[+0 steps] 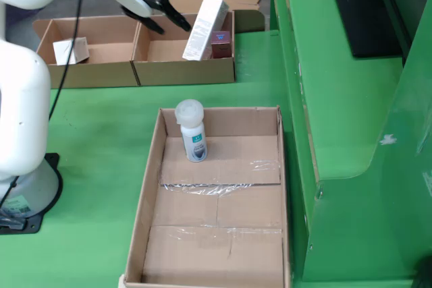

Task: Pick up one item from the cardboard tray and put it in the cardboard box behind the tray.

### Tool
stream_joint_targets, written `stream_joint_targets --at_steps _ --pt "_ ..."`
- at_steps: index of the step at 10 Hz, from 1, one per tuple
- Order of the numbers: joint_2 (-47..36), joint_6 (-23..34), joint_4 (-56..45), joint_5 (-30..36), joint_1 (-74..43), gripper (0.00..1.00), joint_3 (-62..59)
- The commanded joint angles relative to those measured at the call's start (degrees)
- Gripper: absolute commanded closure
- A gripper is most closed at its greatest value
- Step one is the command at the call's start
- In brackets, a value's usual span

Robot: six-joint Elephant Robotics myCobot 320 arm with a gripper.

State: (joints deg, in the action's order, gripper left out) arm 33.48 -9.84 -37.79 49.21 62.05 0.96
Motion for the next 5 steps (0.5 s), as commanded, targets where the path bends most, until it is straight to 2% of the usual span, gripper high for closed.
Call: stream_joint_targets --at_steps 1,2,3,4,5 --pt "39.2 -19.7 8.5 -103.8 -94.7 0.00 -1.0" --pt "39.7 -0.7 8.5 -103.8 -99.2 0.00 -1.0" --pt "40.1 21.6 8.5 -103.8 -103.6 0.00 -1.0" --pt "40.2 17.2 8.5 -103.8 -107.4 0.00 -1.0" --pt "39.8 24.0 8.5 -103.8 -111.4 0.00 -1.0"
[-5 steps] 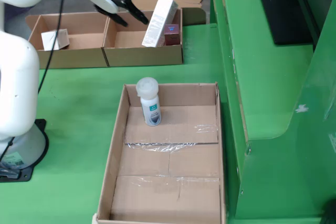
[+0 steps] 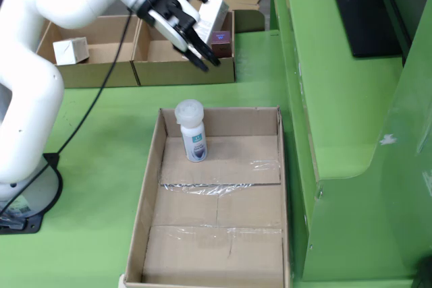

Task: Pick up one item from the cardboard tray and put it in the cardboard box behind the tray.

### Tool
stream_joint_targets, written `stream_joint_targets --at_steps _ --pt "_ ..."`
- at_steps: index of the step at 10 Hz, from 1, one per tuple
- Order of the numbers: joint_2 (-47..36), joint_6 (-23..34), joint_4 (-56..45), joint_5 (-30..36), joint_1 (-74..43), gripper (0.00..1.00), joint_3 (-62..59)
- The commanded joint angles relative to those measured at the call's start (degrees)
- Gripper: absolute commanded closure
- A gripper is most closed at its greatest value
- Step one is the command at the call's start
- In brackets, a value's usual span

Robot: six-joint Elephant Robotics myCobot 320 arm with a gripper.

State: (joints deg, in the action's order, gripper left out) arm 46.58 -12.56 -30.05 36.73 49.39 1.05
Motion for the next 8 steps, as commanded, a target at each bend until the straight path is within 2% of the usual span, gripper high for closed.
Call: stream_joint_targets --at_steps 1,2,3,4,5,6,7,8 --pt "26.2 31.5 0.7 -91.3 -104.6 0.00 -1.1" --pt "26.0 30.2 0.7 -91.3 -110.2 0.00 -1.1" --pt "26.0 39.3 0.7 -91.3 -110.2 0.00 -1.0" --pt "26.0 46.1 0.7 -91.3 -110.2 0.00 -1.0" --pt "26.0 25.1 0.7 -91.3 -110.2 0.00 -1.1" --pt "26.0 36.8 0.7 -91.3 -110.2 0.00 -1.0" --pt "26.0 45.0 0.7 -91.3 -110.2 0.00 -1.0" --pt "26.0 50.4 0.7 -91.3 -110.2 0.00 -1.0"
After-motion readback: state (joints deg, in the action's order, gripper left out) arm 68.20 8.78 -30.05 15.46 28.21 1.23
